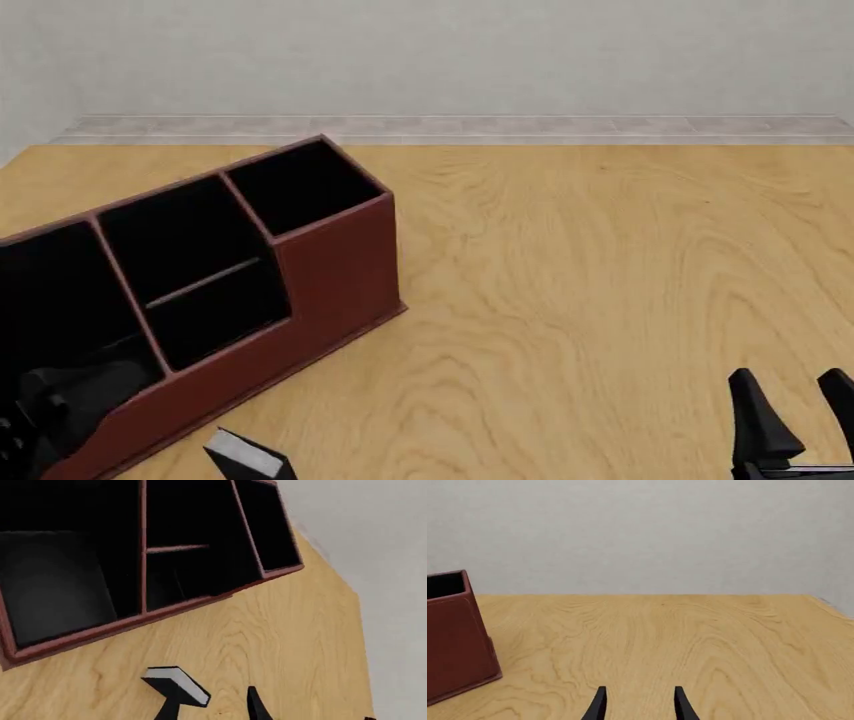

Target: Pick up the book and place it in the left compartment of the caddy.

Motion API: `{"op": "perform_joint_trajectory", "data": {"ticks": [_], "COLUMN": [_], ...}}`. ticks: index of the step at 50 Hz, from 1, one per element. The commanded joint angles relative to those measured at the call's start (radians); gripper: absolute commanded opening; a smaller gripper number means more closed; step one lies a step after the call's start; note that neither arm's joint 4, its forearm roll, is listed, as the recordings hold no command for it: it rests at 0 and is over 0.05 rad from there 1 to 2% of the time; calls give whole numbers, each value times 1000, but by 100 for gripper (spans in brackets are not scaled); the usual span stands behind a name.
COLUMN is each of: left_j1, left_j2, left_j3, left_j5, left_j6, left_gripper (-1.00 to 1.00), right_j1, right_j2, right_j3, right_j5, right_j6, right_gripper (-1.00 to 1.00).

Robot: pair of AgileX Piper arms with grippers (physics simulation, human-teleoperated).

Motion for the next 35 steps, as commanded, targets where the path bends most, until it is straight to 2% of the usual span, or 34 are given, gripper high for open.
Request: {"op": "perform_joint_trajectory", "data": {"ticks": [1, 4, 5, 6, 7, 11, 12, 13, 16, 17, 18, 19, 20, 22, 25, 27, 29, 31, 35], "left_j1": [-128, -146, -160, -176, -201, -217, -224, -229, -233, -247, -247, -260, -253, -259, -254, -242, -237, -232, -227], "left_j2": [4, 13, 44, 40, 13, 26, 58, 37, 41, 36, 72, 52, 61, 63, 87, 113, 109, 111, 103], "left_j3": [23, 16, -36, -16, 23, 22, -24, 25, 32, 48, -2, 62, 62, 91, 97, 58, 83, 70, 124], "left_j5": [95, 98, 113, 91, 92, 77, 93, 62, 43, 35, 51, 22, 8, -4, -27, -13, -38, -29, -70], "left_j6": [-319, -339, -332, -324, -382, -391, -405, -422, -430, -454, -446, -475, -458, -484, -471, -465, -461, -471, -492], "left_gripper": [100, 100, 100, 100, 100, 100, 100, 100, 100, 100, 100, 100, 100, 100, 100, 100, 100, 100, 100], "right_j1": [0, 0, 0, 0, 0, 0, 0, 0, 0, 0, 0, 0, 0, 0, 0, 0, 0, 0, 0], "right_j2": [-1, 0, -1, 0, 0, 0, -1, -1, 0, -1, 0, 0, 0, 0, -1, 0, -1, -1, -1], "right_j3": [2, 2, 2, 2, 2, 2, 2, 2, 2, 2, 2, 2, 2, 2, 2, 2, 2, 2, 2], "right_j5": [-2, -2, -2, -2, -2, -2, -2, -2, -2, -2, -2, -2, -2, -2, -2, -2, -2, -2, -2], "right_j6": [0, 1, 0, 0, 1, 1, 1, 1, 1, 1, 1, 0, 1, 1, 0, 1, 1, 0, 1], "right_gripper": [100, 100, 100, 100, 100, 100, 100, 100, 100, 100, 100, 100, 100, 100, 100, 100, 100, 100, 100]}}
